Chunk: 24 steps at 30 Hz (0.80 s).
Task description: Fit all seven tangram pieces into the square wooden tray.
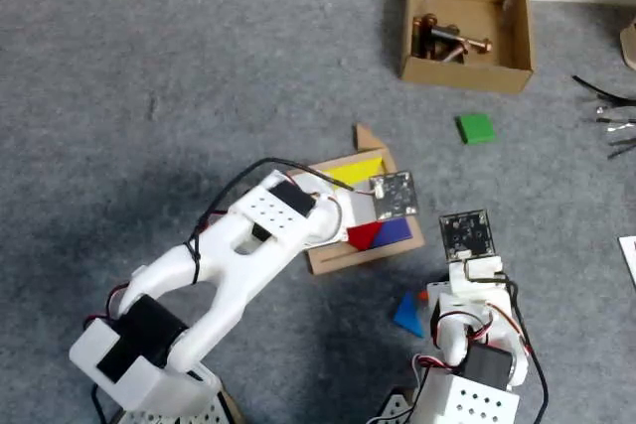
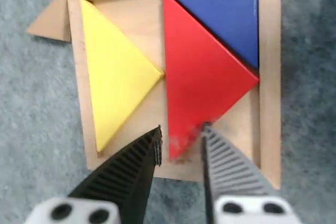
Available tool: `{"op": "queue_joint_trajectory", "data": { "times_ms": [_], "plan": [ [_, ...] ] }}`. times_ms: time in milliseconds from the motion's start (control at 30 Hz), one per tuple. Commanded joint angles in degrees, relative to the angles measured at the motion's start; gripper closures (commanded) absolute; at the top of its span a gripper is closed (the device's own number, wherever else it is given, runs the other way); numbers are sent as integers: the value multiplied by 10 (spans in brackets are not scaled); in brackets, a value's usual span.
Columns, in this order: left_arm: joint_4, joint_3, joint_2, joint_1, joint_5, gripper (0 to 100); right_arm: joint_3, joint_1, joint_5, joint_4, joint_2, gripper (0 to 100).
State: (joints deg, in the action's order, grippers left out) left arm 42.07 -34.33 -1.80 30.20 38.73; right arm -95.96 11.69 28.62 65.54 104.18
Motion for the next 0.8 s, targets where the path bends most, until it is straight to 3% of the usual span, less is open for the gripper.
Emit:
{"op": "queue_joint_trajectory", "data": {
  "times_ms": [0,433,667,767],
  "plan": [
    [-18,3,-15,0,6,849,-59,-10,5,-12,6,796],
    [-19,15,-14,0,6,793,-59,-10,5,-12,6,796],
    [-14,72,10,-1,6,793,-59,-10,5,-12,6,796],
    [28,124,52,0,6,793,-59,-10,5,-12,6,796]
  ]
}}
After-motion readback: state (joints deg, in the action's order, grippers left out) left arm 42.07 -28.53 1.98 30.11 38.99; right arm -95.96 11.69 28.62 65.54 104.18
